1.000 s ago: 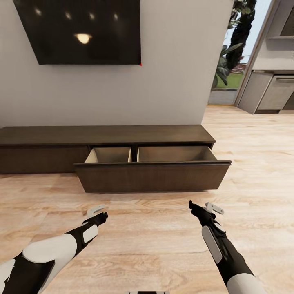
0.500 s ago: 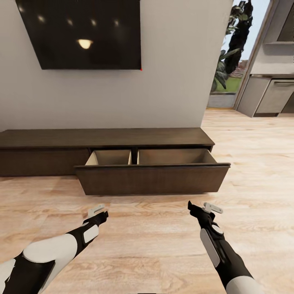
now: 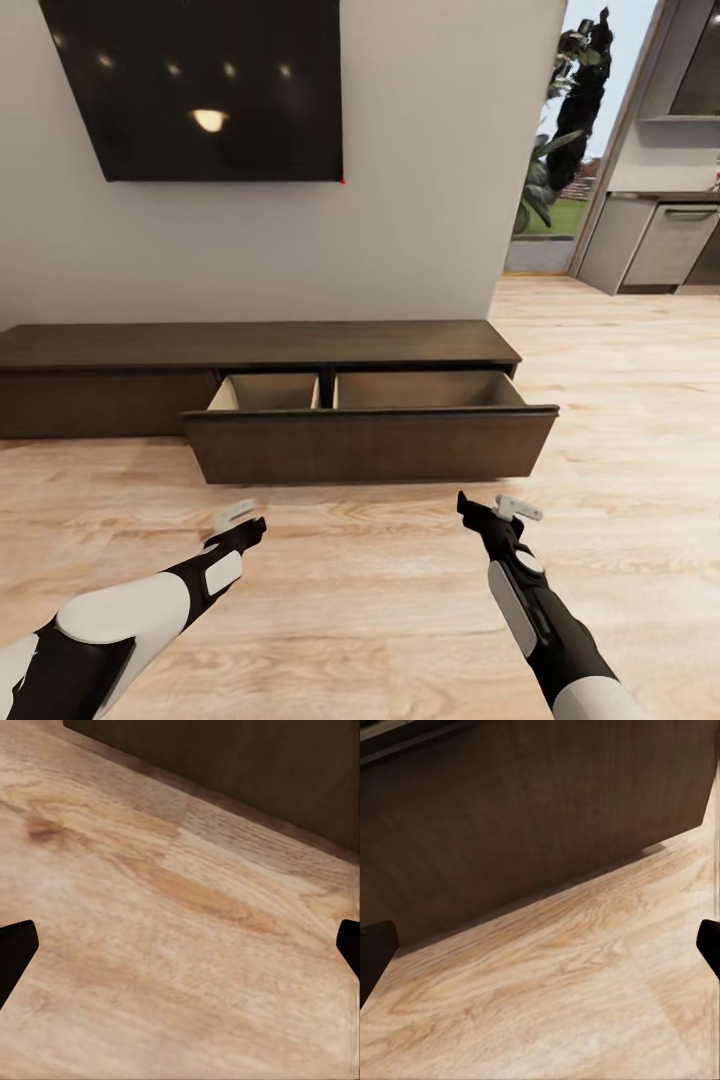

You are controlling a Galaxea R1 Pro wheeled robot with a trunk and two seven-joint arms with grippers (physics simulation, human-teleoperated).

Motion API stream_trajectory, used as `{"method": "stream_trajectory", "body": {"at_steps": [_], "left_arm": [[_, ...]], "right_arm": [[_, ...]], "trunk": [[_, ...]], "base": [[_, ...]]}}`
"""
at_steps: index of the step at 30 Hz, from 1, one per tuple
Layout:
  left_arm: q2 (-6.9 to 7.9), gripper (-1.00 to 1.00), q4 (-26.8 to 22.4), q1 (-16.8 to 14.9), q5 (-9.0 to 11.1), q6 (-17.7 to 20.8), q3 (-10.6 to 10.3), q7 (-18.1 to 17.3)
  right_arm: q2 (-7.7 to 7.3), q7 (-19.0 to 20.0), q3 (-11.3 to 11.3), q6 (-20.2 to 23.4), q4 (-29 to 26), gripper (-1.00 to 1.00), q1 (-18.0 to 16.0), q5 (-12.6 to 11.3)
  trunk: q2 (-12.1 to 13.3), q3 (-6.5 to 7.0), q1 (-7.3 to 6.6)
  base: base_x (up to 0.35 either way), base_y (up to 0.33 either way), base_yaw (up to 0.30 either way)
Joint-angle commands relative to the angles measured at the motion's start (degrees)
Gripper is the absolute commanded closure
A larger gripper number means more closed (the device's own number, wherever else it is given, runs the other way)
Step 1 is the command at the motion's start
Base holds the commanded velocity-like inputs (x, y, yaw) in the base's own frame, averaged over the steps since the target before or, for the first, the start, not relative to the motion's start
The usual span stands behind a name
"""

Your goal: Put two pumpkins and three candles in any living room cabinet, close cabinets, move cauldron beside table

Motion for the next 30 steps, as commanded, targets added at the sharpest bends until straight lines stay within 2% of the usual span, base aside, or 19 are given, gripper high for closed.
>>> {"method": "stream_trajectory", "body": {"at_steps": [1, 7, 15, 17, 21, 30], "left_arm": [[0.08, -1.0, -0.31, -0.08, 0.28, -0.4, -0.48, 0.47], [0.15, -1.0, -0.32, -0.08, 0.28, -0.49, -0.48, 0.45], [0.07, -1.0, -0.32, -0.08, 0.28, -0.35, -0.48, 0.45], [0.07, -1.0, -0.32, -0.08, 0.28, -0.34, -0.48, 0.45], [0.07, -1.0, -0.32, -0.08, 0.28, -0.33, -0.48, 0.45], [0.07, -1.0, -0.32, -0.08, 0.28, -0.33, -0.48, 0.45]], "right_arm": [[0.03, -0.37, 0.14, 0.23, -0.09, -1.0, -0.02, 0.01], [0.93, -0.53, 1.55, 0.15, 0.36, -1.0, 0.02, 6.43], [1.6, -0.33, 2.32, 0.06, 0.61, -1.0, 0.02, 7.9], [1.61, -0.33, 3.22, 0.06, 0.61, -1.0, 0.0, 8.01], [1.62, -0.64, 7.01, 0.01, 0.63, -1.0, 0.02, 8.76], [1.62, -0.69, 8.26, 0.04, 0.72, -1.0, 0.03, 8.98]], "trunk": [[-0.02, 0.04, -0.01], [-0.02, 0.59, -0.01], [-0.02, 1.32, -0.01], [-0.02, 1.5, -0.01], [-0.02, 1.83, -0.01], [-0.02, 2.56, -0.01]], "base": [[0.0, -0.249, 0.0], [0.0, -0.312, 0.005], [0.0, -0.273, 0.071], [0.0, -0.068, 0.119], [0.0, -0.022, 0.148], [0.0, -0.003, 0.158]]}}
